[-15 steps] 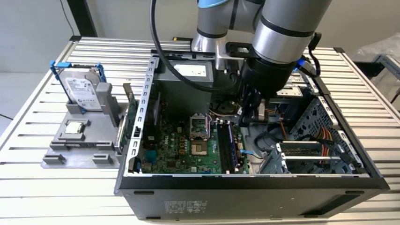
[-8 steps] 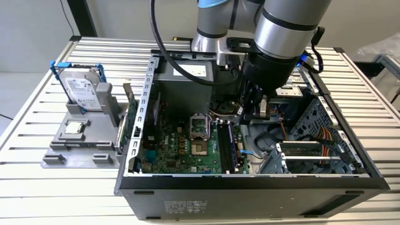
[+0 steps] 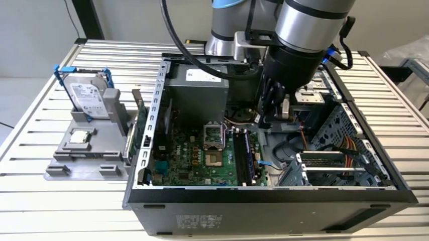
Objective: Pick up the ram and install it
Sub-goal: 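Press down the ram until it locks into place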
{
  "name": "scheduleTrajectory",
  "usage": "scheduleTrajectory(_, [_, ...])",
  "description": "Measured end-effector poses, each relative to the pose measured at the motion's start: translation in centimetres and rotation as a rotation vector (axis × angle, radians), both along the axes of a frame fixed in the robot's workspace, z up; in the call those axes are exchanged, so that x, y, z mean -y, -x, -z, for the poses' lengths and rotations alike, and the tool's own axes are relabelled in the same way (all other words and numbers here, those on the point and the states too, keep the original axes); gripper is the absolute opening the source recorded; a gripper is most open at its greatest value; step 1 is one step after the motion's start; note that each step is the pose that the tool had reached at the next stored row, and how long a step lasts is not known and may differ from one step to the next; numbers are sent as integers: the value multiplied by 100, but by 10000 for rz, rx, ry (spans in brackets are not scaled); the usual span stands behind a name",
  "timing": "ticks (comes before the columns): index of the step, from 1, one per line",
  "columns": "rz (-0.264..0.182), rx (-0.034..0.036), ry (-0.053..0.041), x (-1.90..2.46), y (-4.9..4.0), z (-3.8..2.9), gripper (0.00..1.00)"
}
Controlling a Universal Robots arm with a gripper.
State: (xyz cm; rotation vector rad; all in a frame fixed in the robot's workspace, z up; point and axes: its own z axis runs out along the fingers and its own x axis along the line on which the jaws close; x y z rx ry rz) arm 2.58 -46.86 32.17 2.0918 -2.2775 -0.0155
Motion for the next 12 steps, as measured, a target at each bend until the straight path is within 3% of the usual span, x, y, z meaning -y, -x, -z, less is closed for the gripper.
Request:
scheduleTrajectory(4, [0, 0, -1, 0, 0, -61, 0])
scheduleTrajectory(12, [0, 0, 0, 0, 0, -76, 0])
